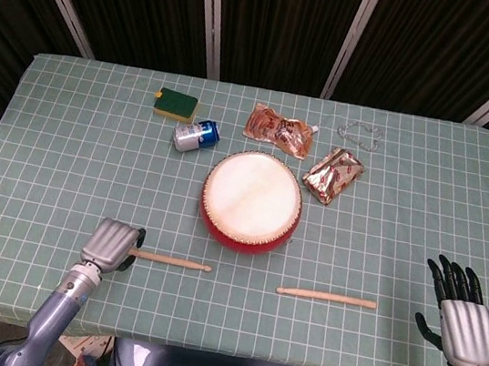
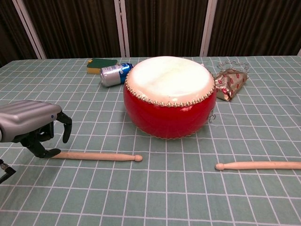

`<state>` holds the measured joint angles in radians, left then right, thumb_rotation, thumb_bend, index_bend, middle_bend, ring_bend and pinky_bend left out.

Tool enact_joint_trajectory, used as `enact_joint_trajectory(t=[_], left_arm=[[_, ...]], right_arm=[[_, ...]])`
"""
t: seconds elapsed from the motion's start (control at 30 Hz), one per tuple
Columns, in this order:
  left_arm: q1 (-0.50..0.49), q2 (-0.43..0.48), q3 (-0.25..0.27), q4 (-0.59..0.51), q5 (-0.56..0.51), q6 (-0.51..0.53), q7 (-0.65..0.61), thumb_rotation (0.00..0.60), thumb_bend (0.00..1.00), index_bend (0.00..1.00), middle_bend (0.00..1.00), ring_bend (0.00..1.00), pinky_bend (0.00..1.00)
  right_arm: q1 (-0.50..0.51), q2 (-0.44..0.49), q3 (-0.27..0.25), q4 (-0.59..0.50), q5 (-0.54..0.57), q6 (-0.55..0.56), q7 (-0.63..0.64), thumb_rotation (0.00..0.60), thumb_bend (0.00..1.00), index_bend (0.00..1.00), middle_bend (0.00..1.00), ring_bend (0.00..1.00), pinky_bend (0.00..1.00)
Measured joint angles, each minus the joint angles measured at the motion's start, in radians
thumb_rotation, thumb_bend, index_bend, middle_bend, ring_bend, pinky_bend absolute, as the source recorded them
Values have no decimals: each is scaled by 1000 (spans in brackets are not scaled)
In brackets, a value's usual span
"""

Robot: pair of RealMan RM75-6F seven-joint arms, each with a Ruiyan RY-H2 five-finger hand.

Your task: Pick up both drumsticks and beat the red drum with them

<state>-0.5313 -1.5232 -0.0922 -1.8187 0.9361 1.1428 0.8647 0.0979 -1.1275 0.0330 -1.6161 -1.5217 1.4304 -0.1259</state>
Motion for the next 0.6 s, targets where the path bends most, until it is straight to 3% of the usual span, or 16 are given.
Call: enact_joint_trajectory(t=[0.6], left_arm=[[-31, -115, 11, 125, -59, 40, 27, 600, 313, 481, 1000, 1000, 1000]], right_arm=[[1, 3, -1, -6, 2, -2, 12, 600, 329, 0, 0, 0, 0]])
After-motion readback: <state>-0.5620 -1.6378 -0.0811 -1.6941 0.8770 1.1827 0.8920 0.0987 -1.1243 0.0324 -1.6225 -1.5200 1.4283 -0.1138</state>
